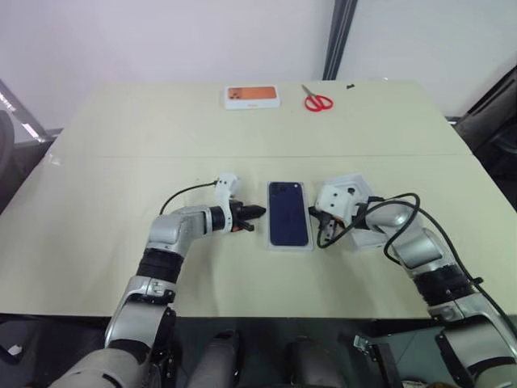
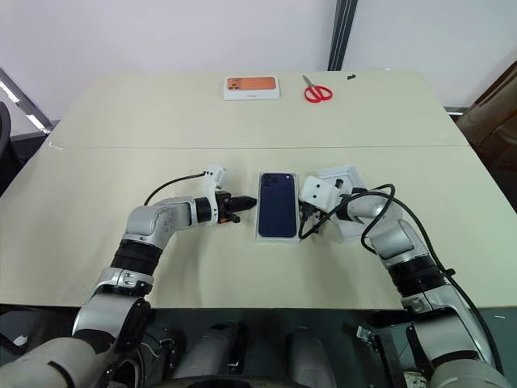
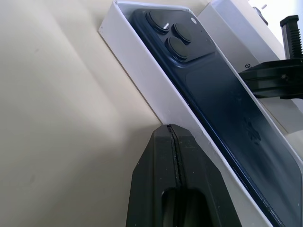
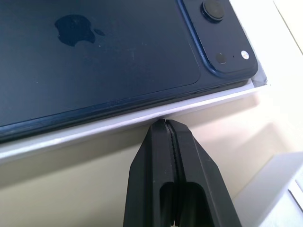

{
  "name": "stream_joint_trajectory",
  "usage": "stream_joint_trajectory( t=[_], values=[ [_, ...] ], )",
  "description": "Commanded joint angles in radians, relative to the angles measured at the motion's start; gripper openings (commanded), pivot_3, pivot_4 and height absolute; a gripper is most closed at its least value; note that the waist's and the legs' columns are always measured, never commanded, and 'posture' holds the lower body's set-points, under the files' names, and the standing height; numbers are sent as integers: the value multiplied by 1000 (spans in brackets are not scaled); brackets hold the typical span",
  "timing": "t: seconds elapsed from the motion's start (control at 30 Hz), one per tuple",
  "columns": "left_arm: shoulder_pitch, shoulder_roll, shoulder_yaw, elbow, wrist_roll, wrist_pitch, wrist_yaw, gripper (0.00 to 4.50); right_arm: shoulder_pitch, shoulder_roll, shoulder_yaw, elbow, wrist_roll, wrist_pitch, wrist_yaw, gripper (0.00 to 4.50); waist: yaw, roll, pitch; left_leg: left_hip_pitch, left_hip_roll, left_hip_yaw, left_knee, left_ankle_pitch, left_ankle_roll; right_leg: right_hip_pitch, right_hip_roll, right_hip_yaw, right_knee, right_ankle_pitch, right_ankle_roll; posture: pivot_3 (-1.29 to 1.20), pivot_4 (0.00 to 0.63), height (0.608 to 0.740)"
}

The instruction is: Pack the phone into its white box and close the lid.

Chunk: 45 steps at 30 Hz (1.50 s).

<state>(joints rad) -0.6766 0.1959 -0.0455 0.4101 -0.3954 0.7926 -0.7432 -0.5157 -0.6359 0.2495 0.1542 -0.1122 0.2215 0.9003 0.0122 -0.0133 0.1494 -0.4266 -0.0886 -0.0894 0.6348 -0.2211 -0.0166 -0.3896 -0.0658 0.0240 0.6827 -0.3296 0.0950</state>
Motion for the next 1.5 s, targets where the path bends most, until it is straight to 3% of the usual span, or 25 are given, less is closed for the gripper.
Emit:
stream_joint_trajectory(
  t=[0.03, 0.23, 0.27, 0.33, 0.57, 0.73, 0.87, 0.97, 1.27, 1.5],
  values=[
    [-17, 6, -10, -1, 9, -20, -20, 13, 3, -23, -33, -51, 18, 11, 11, 0, -1, 0, 0, 0, 0, 0, 0, 0, 0, 0, 0, 0, 0, 0, 0, 0, 150, 734],
    [1, 50, 16, -44, -4, -7, -28, 13, -11, -24, -94, -103, 98, 107, 31, 0, -8, 0, 0, 0, 0, 0, -1, 0, 0, -1, 0, 0, 0, 0, 0, 0, 150, 734],
    [13, 70, 25, -70, -21, 3, -49, 256, -14, -19, -117, -112, 126, 138, 32, 252, -9, 0, 0, 0, 0, 0, -1, 0, 0, -1, 0, 0, 0, 0, 0, 0, 150, 734],
    [39, 108, 31, -120, -35, 11, -72, 866, -16, -20, -142, -123, 150, 165, 26, 873, -17, 0, 0, 0, 1, 0, -2, 0, 0, -2, 0, 1, 0, 0, 0, 0, 150, 734],
    [120, 248, 84, -253, -76, -45, -169, 4277, -3, -47, -181, -189, 159, 239, -6, 4368, -26, 0, 1, 0, 1, 0, -4, 0, 0, -3, 0, 1, 0, 0, 0, 0, 150, 734],
    [166, 313, 126, -316, -115, -178, -303, 4404, -25, -62, -197, -261, 214, 525, -20, 4450, -22, 0, 1, 0, 1, 0, -3, 0, 0, -2, 0, 1, -1, 0, 0, 0, 150, 734],
    [182, 342, 121, -282, -65, -380, -378, 4404, -58, -30, -233, -308, 275, 746, -74, 4450, -23, 0, 1, 0, 1, 0, -4, 0, 0, -2, -1, 1, -1, 0, 0, 0, 150, 734],
    [214, 364, 117, -253, -36, -509, -433, 4404, 47, -61, -226, -394, 230, 678, -135, 4450, -23, 0, 1, 0, 1, 0, -5, 0, 0, -3, -1, 1, -1, 0, -1, 0, 150, 734],
    [358, 354, 162, -325, -63, -597, -392, 4404, 342, 85, -427, -685, 264, 525, -350, 4450, -23, 0, 1, 0, 1, 1, -4, -4, 7, -3, -1, 2, -1, 0, 0, 0, 150, 734],
    [350, 390, 154, -314, -88, -608, -469, 4404, 353, 34, -396, -815, 348, 829, -364, 4450, -24, 1, 1, 0, 1, 1, -4, -4, 8, -2, -1, 2, -1, 0, 0, 0, 150, 734]
  ],
)
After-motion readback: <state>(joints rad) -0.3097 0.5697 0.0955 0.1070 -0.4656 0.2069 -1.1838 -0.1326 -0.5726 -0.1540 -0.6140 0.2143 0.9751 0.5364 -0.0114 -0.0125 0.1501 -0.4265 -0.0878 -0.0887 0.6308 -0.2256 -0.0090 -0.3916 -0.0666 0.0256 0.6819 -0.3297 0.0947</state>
